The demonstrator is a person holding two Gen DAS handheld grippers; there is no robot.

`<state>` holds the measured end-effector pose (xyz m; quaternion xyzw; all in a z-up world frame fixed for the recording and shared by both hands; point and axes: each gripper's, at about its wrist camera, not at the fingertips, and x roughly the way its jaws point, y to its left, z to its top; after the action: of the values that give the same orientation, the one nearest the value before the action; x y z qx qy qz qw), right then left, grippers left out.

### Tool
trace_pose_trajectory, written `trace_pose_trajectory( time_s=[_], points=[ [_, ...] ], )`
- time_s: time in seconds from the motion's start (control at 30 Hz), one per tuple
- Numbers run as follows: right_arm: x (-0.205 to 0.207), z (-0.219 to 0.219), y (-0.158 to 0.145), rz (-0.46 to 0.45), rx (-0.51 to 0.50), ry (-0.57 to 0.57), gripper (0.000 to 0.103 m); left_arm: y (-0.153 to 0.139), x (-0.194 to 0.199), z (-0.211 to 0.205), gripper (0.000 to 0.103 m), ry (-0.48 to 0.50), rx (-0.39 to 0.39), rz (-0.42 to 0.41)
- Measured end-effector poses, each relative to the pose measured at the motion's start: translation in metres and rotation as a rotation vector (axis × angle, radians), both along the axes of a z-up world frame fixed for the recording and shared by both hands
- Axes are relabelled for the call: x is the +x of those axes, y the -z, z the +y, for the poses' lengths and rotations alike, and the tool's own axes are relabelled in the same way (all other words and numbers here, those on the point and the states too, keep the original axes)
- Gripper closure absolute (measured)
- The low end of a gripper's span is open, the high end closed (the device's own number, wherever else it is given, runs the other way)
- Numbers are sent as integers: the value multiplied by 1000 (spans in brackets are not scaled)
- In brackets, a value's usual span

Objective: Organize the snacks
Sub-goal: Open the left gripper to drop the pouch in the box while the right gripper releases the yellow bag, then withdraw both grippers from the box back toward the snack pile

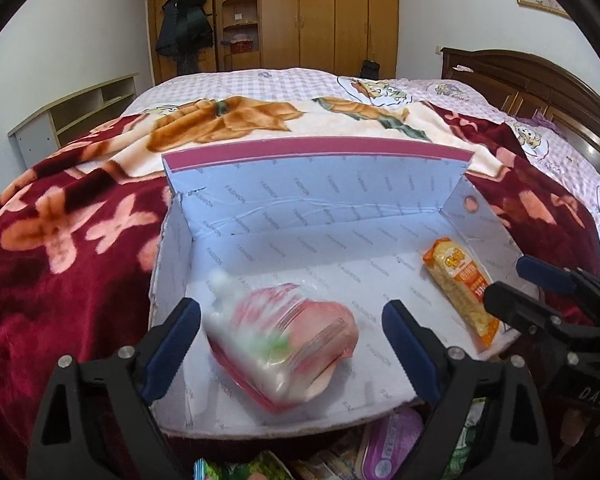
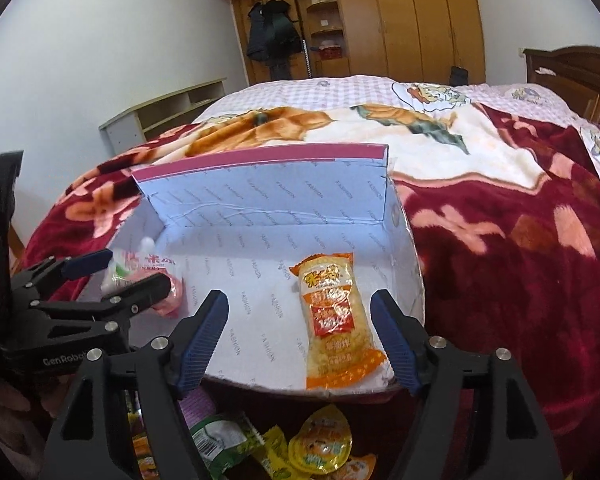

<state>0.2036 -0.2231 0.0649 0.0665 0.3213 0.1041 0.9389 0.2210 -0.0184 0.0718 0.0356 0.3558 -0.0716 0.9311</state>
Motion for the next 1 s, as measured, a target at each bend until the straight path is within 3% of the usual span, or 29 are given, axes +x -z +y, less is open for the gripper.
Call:
trace_pose_trajectory(
  time_s=[0.4, 1.0],
  points=[
    [-25, 4, -9, -48, 17, -29, 27, -17, -26, -2, 8, 4, 7, -49],
    [-70, 1, -7, -37, 63, 4, 27, -13, -78, 42, 8, -104, 23, -23]
  ],
)
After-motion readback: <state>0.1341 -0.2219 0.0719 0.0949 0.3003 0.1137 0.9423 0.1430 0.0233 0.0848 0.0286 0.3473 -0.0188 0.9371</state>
